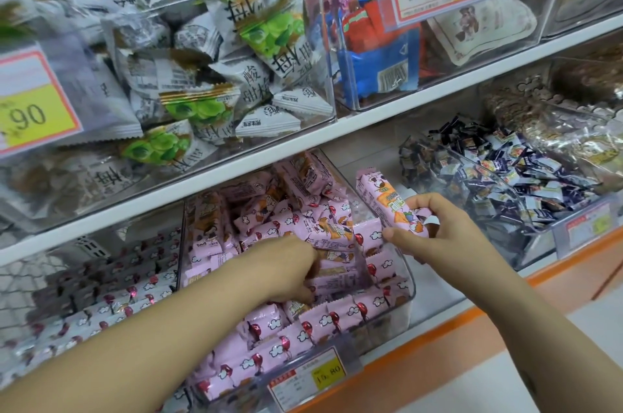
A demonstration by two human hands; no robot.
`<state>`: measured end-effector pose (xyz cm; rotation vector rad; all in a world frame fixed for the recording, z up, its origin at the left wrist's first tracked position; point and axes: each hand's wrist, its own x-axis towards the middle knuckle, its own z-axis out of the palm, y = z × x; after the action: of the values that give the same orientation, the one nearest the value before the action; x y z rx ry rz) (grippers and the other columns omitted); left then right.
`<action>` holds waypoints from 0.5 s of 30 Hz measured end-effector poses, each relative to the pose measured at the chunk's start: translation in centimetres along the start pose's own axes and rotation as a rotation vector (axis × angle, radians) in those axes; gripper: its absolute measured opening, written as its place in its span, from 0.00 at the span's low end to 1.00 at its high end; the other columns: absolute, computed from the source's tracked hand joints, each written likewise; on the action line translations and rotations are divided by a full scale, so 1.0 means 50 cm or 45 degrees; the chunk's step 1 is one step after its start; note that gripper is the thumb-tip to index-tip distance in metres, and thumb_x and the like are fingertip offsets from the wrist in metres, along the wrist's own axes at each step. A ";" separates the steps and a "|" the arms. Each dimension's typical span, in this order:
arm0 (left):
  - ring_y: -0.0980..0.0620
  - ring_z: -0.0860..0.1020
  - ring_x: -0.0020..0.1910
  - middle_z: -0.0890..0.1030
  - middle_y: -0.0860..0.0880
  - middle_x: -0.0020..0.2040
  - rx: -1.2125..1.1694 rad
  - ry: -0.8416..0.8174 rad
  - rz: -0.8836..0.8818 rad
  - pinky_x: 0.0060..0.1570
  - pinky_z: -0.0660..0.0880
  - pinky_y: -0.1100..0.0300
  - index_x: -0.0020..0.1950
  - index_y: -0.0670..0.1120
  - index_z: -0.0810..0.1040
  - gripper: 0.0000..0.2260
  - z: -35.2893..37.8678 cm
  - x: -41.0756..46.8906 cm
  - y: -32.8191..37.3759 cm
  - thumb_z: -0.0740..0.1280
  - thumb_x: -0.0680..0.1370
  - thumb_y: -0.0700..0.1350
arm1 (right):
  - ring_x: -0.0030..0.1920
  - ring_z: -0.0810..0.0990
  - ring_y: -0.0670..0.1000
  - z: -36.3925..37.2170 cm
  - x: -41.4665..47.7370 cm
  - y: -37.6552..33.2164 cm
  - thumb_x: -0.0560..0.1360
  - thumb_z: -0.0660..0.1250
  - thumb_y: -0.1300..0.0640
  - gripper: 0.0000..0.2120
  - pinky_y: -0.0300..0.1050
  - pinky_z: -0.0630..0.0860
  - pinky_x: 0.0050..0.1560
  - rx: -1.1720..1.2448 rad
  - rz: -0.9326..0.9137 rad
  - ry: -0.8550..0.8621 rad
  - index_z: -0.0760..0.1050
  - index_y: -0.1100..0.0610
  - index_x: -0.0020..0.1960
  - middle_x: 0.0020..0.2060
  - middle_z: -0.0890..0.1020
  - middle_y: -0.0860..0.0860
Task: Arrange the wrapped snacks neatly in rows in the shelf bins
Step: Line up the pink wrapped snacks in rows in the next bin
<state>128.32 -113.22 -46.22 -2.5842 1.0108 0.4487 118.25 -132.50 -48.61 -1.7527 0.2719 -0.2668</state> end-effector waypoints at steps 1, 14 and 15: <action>0.48 0.76 0.41 0.75 0.51 0.42 0.006 -0.001 -0.007 0.35 0.71 0.58 0.49 0.48 0.75 0.13 0.002 0.000 0.002 0.72 0.71 0.53 | 0.34 0.75 0.55 0.000 -0.001 -0.001 0.68 0.75 0.54 0.14 0.49 0.70 0.36 0.007 -0.002 -0.001 0.72 0.50 0.48 0.38 0.83 0.59; 0.49 0.74 0.36 0.70 0.53 0.34 -0.003 0.036 -0.100 0.33 0.69 0.60 0.39 0.49 0.72 0.05 0.004 0.002 0.016 0.66 0.73 0.46 | 0.31 0.72 0.53 0.004 -0.002 -0.002 0.68 0.75 0.51 0.15 0.48 0.71 0.36 -0.076 -0.014 0.029 0.71 0.49 0.48 0.41 0.81 0.64; 0.49 0.73 0.36 0.71 0.53 0.34 -0.009 0.044 -0.092 0.32 0.68 0.60 0.41 0.48 0.73 0.04 0.004 0.002 0.015 0.66 0.73 0.46 | 0.31 0.72 0.53 0.004 -0.002 -0.002 0.68 0.75 0.51 0.15 0.48 0.71 0.36 -0.083 -0.014 0.029 0.71 0.49 0.48 0.41 0.82 0.63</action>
<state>127.85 -113.72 -46.59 -2.6335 0.9246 0.3910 118.22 -132.27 -48.55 -1.8167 0.2899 -0.2887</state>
